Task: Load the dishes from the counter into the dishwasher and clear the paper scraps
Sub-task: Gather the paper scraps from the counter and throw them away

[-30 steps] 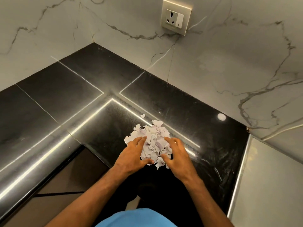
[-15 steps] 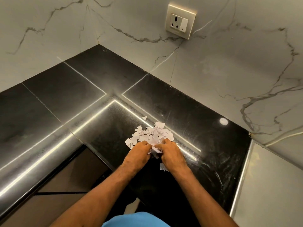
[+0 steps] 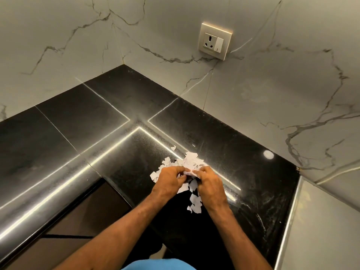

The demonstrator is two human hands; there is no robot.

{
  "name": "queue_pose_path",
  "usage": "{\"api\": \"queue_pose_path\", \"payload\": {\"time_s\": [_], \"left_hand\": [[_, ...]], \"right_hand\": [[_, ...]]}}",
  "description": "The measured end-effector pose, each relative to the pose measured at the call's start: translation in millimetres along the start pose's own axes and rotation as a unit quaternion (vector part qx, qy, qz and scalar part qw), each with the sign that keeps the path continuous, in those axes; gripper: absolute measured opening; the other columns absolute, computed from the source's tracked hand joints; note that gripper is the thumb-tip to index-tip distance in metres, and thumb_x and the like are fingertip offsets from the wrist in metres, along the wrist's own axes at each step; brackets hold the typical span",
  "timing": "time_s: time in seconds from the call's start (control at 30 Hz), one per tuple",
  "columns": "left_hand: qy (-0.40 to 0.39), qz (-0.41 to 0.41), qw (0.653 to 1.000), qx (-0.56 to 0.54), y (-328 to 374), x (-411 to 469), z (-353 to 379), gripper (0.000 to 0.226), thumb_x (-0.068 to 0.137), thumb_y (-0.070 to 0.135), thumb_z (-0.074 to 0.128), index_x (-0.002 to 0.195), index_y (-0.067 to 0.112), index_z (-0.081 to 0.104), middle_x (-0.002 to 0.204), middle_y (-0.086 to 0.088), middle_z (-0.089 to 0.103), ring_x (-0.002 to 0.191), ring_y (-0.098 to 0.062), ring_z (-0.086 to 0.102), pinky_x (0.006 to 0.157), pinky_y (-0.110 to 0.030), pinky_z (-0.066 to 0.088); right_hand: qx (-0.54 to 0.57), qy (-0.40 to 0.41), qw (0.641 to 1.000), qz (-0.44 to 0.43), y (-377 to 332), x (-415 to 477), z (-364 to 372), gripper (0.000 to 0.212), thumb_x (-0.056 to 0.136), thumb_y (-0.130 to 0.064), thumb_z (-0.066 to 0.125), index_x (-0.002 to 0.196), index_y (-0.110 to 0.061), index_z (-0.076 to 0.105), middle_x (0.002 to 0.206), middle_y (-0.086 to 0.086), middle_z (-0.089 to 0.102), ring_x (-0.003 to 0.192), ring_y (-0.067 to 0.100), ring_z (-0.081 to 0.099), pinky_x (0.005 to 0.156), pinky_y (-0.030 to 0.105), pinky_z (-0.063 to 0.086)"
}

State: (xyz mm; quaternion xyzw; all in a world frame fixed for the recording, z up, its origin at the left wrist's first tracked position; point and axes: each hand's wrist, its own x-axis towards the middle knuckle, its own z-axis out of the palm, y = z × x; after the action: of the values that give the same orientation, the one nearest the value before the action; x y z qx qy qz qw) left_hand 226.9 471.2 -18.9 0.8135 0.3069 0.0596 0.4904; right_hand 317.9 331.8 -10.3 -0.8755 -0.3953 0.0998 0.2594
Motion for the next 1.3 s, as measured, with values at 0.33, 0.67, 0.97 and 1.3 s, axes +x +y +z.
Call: {"api": "queue_pose_path", "payload": {"time_s": [0.33,0.67,0.97,1.3], "left_hand": [[0.074,0.047,0.993,-0.080,32.8,-19.9,-20.8,0.019,0.089,0.017,0.075,0.102,0.030,0.082,0.081,0.013,0.077,0.062,0.003,0.063,0.063,-0.008,0.046],[0.104,0.045,0.987,-0.110,0.3,-71.5,-79.8,0.017,0.091,0.019,0.075,0.101,0.031,0.082,0.081,0.018,0.076,0.070,0.000,0.069,0.066,-0.012,0.051],[0.115,-0.052,0.984,-0.126,-94.5,-147.5,-154.7,0.017,0.084,0.029,0.083,0.100,0.033,0.082,0.089,0.019,0.077,0.087,0.006,0.069,0.075,-0.006,0.049],[0.222,-0.154,0.950,-0.156,-233.7,-196.4,-105.0,0.016,0.094,0.025,0.072,0.104,0.034,0.081,0.093,0.023,0.076,0.088,0.009,0.069,0.076,-0.011,0.053]], "right_hand": [[0.081,0.101,0.991,0.045,-23.6,-0.6,-14.9,0.035,0.090,-0.002,0.070,0.112,-0.026,0.080,0.094,-0.009,0.066,0.083,0.008,0.062,0.075,0.024,0.056],[0.131,0.112,0.985,-0.008,-89.3,-18.5,12.1,0.024,0.091,-0.004,0.071,0.095,-0.025,0.083,0.086,-0.010,0.071,0.081,0.005,0.065,0.074,0.026,0.057],[0.160,0.006,0.987,-0.008,-183.3,-65.0,93.0,0.013,0.096,-0.026,0.071,0.089,-0.027,0.080,0.075,-0.013,0.068,0.068,0.006,0.064,0.062,0.024,0.054],[0.135,-0.152,0.978,0.040,-193.2,-93.2,224.1,0.020,0.091,-0.012,0.065,0.090,-0.027,0.077,0.082,-0.012,0.070,0.074,0.001,0.067,0.065,0.023,0.058]]}}
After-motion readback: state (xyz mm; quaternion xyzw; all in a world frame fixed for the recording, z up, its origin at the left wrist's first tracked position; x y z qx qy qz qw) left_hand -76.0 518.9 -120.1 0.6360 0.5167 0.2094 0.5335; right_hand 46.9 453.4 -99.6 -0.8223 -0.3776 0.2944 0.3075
